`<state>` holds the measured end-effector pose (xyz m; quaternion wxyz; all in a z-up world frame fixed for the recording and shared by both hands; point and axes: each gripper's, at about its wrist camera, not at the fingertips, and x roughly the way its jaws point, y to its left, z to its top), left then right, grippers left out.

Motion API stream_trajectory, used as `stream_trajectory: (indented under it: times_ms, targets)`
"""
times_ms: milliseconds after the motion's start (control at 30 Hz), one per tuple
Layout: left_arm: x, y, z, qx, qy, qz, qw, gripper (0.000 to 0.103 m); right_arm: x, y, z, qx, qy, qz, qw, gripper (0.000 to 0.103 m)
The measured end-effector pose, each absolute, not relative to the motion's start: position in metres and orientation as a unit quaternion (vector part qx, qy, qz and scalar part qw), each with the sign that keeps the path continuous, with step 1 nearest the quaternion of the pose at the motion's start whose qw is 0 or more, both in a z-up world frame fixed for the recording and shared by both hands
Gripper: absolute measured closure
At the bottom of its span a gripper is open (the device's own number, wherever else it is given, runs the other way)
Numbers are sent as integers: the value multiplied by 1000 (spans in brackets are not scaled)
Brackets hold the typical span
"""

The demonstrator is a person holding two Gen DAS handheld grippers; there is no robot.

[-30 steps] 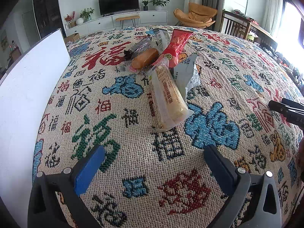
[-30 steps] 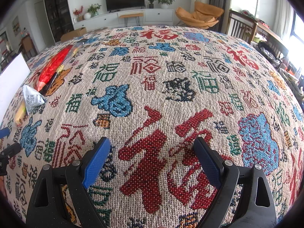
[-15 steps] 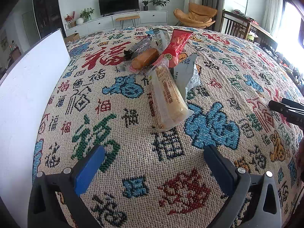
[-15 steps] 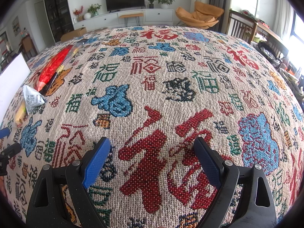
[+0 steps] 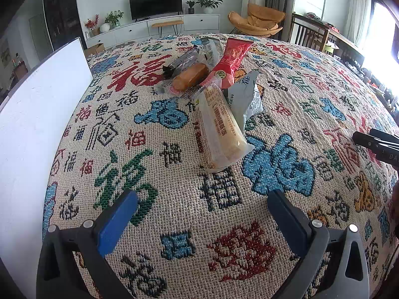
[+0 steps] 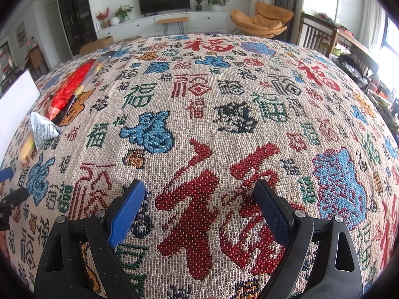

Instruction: Organize snacks

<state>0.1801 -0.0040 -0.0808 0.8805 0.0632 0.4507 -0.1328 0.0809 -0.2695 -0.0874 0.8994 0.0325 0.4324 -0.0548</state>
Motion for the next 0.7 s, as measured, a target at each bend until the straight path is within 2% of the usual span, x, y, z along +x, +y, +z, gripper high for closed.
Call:
stream_trajectory:
  times_ms: [567, 700]
  targets:
    - [180, -3, -80, 59, 451, -135, 881, 0, 74, -271, -88, 34, 432, -54, 900, 11]
    - [175, 11, -73, 22, 458, -150, 876, 0, 75, -270, -88, 34, 432, -54, 900, 11]
